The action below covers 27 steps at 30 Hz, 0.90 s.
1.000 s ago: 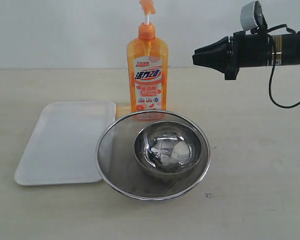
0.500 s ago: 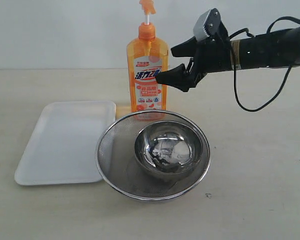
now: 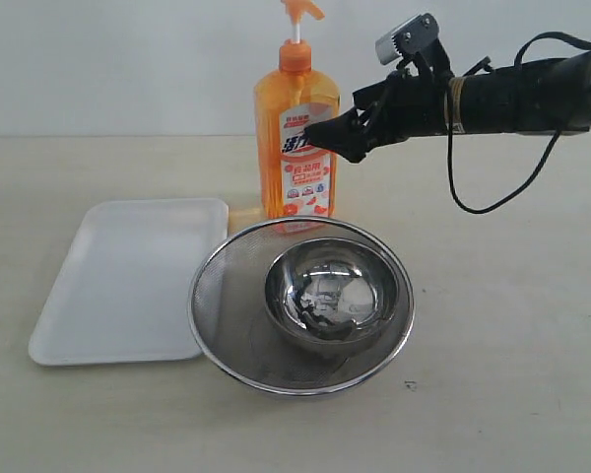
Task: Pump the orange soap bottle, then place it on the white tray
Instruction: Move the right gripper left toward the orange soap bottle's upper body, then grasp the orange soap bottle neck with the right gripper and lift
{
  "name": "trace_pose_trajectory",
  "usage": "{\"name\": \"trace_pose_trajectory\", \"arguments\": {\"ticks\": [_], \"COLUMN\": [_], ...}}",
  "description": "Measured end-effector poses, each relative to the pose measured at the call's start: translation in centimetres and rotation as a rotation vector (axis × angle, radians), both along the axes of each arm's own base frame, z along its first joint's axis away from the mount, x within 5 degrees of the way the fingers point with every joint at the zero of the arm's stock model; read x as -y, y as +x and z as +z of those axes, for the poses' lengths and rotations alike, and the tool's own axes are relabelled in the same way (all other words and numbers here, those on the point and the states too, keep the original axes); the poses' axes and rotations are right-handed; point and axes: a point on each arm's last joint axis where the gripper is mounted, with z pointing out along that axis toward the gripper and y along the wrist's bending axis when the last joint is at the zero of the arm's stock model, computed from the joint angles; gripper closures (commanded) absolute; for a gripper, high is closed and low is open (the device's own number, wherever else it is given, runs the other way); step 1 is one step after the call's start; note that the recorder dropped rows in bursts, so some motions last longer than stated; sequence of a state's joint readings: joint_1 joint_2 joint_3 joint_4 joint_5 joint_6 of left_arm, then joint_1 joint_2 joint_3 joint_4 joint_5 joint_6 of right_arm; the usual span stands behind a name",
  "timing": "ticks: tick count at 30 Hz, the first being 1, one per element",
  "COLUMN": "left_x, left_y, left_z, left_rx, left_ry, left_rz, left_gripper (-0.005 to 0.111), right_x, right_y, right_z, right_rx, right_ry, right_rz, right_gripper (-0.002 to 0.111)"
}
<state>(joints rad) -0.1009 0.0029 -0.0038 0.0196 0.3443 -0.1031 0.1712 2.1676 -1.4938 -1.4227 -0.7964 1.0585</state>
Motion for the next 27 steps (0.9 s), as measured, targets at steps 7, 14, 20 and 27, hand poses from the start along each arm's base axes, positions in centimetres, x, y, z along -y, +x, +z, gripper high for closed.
{"name": "trace_pose_trajectory", "arguments": {"ticks": [7,14,20,27], "left_x": [0.0,0.0,0.0,0.0], "left_y": [0.0,0.0,0.0,0.0], "left_z": [0.0,0.0,0.0,0.0], "left_rx": [0.000,0.000,0.000,0.000], "left_ry": [0.000,0.000,0.000,0.000], "left_rz": [0.000,0.000,0.000,0.000], "left_gripper": [0.102,0.102,0.102,0.102], "right_x": [-0.3,-0.5,-1.8,-3.0], "right_y": [-0.4,-0.7,-1.2,-1.7], "right_z": [0.2,-0.1,-0.1,-0.2], "right_rx": [0.020,0.066,0.080,0.055], "right_ry": [0.009,-0.045,-0.061,-0.060], "right_rz": [0.067,0.117,0.156,0.170], "right_gripper": [0.007,0.007,0.007,0.007]}}
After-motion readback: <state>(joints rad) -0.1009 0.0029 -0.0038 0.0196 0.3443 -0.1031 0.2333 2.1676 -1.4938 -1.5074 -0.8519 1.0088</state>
